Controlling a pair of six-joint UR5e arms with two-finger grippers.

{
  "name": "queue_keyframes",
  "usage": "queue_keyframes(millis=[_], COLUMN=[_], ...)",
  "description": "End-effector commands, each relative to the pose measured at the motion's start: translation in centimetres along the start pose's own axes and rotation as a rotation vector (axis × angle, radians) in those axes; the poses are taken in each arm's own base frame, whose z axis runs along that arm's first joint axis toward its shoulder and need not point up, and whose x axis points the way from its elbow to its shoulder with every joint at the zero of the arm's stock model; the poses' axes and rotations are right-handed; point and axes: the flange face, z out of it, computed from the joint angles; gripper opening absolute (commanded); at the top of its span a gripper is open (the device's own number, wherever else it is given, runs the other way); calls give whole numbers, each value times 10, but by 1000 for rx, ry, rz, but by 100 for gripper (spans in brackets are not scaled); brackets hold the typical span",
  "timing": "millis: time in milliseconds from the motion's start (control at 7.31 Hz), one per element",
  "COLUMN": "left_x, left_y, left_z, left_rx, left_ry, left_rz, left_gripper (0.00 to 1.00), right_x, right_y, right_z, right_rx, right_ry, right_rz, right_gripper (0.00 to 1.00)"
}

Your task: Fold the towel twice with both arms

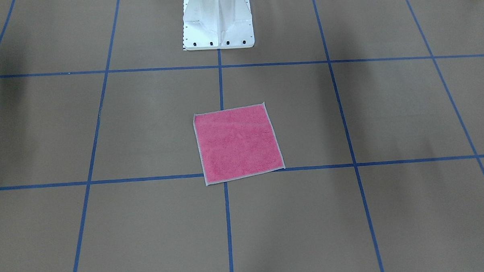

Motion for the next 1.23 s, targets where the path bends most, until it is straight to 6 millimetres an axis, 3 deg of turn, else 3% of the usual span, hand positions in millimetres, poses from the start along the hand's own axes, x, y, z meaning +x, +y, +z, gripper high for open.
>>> queue_keyframes(millis=[0,547,958,1095], left_x=[-1,3,-2,0], left_y=[4,12,18,12], left_z=[1,-5,2,1], left_rx=[-2,9,-7,-2], left_ry=[4,7,7,9], left_rz=[2,4,-10,0], left_gripper=[100,100,100,100], right_x=[-1,-5,-14,-17], right_y=[-2,-3,-4,-4], right_z=[0,-2,-7,-9], right_rx=[1,10,22,25], right_ry=[0,-17,-14,-25], right_rz=[-3,-14,-35,-38], right_gripper=[100,100,100,100])
